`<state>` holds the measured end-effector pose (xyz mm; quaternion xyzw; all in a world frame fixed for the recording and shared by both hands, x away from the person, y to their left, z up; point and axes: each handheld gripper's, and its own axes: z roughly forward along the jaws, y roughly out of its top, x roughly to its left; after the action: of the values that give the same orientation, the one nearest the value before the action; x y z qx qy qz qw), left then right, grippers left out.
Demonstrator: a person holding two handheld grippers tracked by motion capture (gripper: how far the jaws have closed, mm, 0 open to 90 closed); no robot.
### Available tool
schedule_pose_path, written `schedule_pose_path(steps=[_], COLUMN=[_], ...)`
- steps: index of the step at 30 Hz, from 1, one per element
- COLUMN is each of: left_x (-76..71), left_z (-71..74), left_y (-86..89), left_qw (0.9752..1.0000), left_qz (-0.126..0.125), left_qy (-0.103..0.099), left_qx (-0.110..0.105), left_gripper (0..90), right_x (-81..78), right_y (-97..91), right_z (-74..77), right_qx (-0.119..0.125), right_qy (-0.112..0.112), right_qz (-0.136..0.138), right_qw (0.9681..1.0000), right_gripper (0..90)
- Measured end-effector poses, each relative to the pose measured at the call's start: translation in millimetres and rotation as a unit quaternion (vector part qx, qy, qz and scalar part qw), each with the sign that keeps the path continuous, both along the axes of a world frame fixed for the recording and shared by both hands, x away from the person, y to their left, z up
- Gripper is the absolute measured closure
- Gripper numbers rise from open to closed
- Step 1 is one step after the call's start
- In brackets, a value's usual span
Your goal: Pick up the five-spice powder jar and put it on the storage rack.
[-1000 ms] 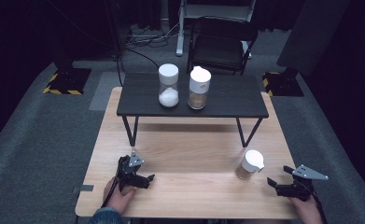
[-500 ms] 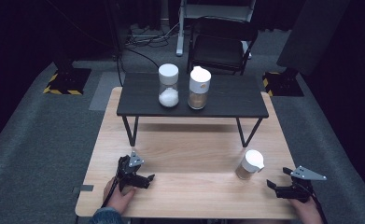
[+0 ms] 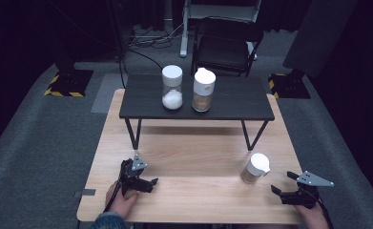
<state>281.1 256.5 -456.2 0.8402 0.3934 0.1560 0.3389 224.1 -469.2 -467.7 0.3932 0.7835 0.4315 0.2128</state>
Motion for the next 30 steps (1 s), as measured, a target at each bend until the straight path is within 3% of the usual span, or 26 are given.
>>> schedule_pose_path(steps=[14, 30], left_x=[0.4, 0.5], left_z=[-0.1, -0.1], left_y=[-0.3, 0.0], left_qw=[1.0, 1.0], left_qz=[0.003, 0.003], left_qy=[0.0, 0.0], left_qx=[0.0, -0.001], left_gripper=[0.2, 0.2], right_x=[1.2, 19.0], right_y=[10.5, 29.5], right_z=[3.0, 3.2], right_qx=[0.014, 0.018], right_qy=[-0.015, -0.022], right_qz=[0.019, 0.054], right_qw=[0.9996, 0.9981], right_gripper=[3.3, 3.3])
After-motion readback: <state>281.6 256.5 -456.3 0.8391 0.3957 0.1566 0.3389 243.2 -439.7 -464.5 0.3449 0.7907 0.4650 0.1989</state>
